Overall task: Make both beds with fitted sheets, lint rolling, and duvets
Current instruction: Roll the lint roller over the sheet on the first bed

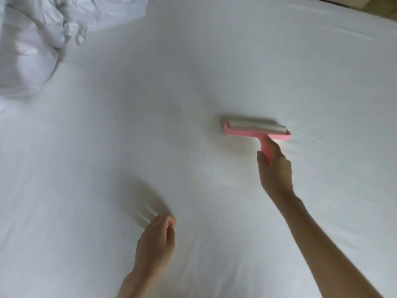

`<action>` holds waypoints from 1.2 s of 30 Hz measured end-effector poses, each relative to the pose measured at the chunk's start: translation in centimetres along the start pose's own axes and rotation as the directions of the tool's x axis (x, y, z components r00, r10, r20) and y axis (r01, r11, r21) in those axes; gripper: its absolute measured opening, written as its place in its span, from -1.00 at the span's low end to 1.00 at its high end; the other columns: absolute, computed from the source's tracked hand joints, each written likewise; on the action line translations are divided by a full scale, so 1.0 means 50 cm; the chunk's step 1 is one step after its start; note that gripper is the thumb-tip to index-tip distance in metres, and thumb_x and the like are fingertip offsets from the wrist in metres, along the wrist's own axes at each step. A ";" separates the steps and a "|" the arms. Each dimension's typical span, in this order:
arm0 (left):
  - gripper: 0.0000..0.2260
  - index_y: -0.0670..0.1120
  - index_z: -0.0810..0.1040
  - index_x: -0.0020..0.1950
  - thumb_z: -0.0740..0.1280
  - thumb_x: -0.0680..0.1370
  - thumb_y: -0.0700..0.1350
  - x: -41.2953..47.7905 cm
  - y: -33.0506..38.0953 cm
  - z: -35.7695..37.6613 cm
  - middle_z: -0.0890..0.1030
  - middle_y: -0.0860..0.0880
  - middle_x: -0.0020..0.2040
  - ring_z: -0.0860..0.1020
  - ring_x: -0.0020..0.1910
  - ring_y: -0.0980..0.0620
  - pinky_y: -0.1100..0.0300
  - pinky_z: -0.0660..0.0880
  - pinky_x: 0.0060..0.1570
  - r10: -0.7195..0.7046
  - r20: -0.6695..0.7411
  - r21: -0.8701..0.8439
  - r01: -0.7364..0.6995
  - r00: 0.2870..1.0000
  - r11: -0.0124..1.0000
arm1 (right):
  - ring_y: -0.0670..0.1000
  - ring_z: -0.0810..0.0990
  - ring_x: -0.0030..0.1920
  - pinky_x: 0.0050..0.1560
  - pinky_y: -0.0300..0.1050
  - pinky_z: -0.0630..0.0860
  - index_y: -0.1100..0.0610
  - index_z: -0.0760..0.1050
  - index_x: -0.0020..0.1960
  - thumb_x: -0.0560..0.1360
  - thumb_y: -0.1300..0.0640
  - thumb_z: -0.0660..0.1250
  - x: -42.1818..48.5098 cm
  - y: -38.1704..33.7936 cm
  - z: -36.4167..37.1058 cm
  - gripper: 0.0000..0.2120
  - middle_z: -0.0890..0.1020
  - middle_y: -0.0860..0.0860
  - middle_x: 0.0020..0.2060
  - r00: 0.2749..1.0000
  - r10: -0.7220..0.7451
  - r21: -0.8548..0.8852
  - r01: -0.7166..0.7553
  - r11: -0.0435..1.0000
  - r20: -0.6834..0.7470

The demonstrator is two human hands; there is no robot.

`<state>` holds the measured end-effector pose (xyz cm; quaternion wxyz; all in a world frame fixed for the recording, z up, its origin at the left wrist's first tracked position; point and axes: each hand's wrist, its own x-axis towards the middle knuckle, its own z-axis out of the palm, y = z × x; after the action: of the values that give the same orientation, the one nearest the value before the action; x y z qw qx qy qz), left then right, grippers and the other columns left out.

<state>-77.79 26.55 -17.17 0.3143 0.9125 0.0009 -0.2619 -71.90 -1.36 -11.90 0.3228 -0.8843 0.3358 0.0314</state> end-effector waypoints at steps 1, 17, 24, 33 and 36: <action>-0.85 -0.02 0.53 -0.05 0.23 0.54 -0.24 -0.003 -0.004 0.000 0.55 0.13 -0.09 0.52 -0.13 0.10 0.15 0.46 -0.10 -0.010 -0.001 -0.002 0.010 1.000 1.000 | 0.18 0.60 -0.17 -0.20 -0.13 0.39 -0.08 0.26 0.47 0.58 0.18 0.17 -0.071 0.022 0.004 -0.53 0.65 0.05 0.00 1.000 0.006 0.018 -0.006 1.000 -0.006; -0.84 0.02 0.51 -0.08 0.22 0.55 -0.23 -0.045 -0.033 -0.055 0.54 0.16 -0.08 0.52 -0.14 0.12 0.16 0.45 -0.14 -0.135 -0.090 -0.055 0.131 0.987 0.990 | -0.09 0.45 -0.44 -0.40 -0.37 0.34 -0.10 0.31 0.45 0.58 0.13 0.18 -0.169 -0.205 0.152 -0.55 0.60 -0.03 -0.33 0.958 -0.208 0.318 0.139 0.938 0.197; -0.83 0.03 0.51 -0.05 0.20 0.56 -0.22 -0.061 -0.063 -0.063 0.53 0.21 -0.08 0.51 -0.14 0.15 0.22 0.45 -0.13 -0.146 -0.091 -0.040 0.143 0.985 0.989 | 0.01 0.58 0.13 0.15 -0.15 0.43 -0.16 0.11 0.52 0.64 0.12 0.07 -0.107 -0.262 0.243 -0.52 0.58 -0.02 0.23 0.895 -0.283 0.239 0.208 0.948 0.345; -0.81 0.03 0.50 -0.13 0.23 0.52 -0.26 -0.082 -0.074 -0.048 0.53 0.17 -0.13 0.52 -0.20 0.09 0.11 0.47 -0.17 -0.205 -0.099 -0.080 0.198 0.974 0.977 | -0.13 0.50 -0.48 -0.44 -0.42 0.41 -0.45 0.15 0.38 0.40 0.07 0.29 -0.453 0.012 0.133 -0.31 0.53 -0.09 -0.46 0.943 -0.128 0.045 0.119 0.992 0.308; -0.83 0.00 0.50 -0.14 0.23 0.52 -0.27 -0.086 -0.068 -0.043 0.53 0.16 -0.11 0.51 -0.18 0.10 0.14 0.45 -0.16 -0.193 -0.085 -0.083 0.186 0.977 0.979 | -0.10 0.55 -0.32 -0.28 -0.29 0.43 -0.44 0.02 0.42 0.56 0.09 0.19 -0.375 -0.056 0.158 -0.37 0.57 -0.12 -0.33 0.943 -0.185 -0.004 0.193 0.981 0.277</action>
<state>-81.02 31.22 -15.63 0.3212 0.9071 0.1123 -0.2478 -83.40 15.62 -11.48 0.3540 -0.9044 0.2009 0.1281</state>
